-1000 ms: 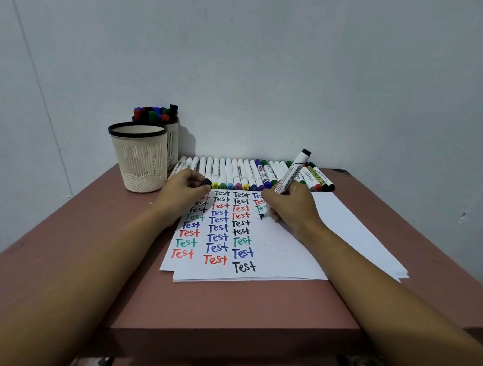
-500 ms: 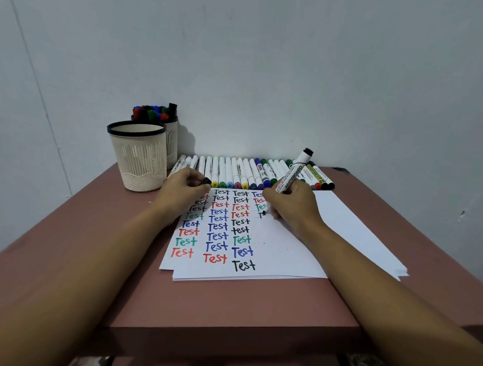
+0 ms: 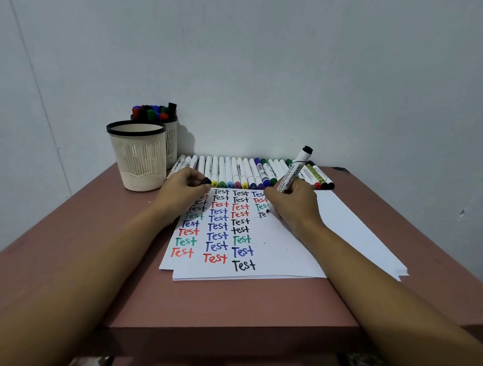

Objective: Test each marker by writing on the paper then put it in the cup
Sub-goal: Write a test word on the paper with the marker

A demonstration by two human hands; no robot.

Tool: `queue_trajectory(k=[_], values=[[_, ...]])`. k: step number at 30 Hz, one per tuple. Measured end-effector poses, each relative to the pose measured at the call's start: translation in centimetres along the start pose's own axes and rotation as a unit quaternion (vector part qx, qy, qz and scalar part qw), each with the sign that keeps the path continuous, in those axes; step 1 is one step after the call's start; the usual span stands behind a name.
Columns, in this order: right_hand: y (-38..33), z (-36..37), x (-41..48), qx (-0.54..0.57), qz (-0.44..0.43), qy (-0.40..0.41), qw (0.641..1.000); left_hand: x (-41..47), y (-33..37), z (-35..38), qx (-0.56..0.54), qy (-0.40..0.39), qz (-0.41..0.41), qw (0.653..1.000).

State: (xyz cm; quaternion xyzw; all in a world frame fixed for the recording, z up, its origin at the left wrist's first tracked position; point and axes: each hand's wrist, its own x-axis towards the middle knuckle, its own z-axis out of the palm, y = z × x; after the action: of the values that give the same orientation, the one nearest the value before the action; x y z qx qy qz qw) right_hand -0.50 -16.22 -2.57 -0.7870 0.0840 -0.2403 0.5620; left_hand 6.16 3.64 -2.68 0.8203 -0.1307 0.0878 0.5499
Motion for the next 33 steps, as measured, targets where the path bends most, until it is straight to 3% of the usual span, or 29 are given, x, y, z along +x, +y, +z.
queue_trajectory(k=[10,17,27,33], values=[[0.01,0.04,0.04,0.021,0.016,-0.022,0.999,0.06,-0.11,-0.10,0.005,-0.003,0.000,1.000],[-0.06,-0.06,0.06,0.021,0.019,0.041,0.999,0.03,0.01,-0.08,0.003,-0.003,-0.003,1.000],[-0.60,-0.26,-0.23,0.003,0.015,0.012,1.000,0.00,0.11,-0.09,0.012,-0.008,-0.010,1.000],[-0.32,-0.22,-0.05,0.055,0.044,0.031,0.997,-0.01,0.13,-0.04,0.010,-0.011,-0.010,1.000]])
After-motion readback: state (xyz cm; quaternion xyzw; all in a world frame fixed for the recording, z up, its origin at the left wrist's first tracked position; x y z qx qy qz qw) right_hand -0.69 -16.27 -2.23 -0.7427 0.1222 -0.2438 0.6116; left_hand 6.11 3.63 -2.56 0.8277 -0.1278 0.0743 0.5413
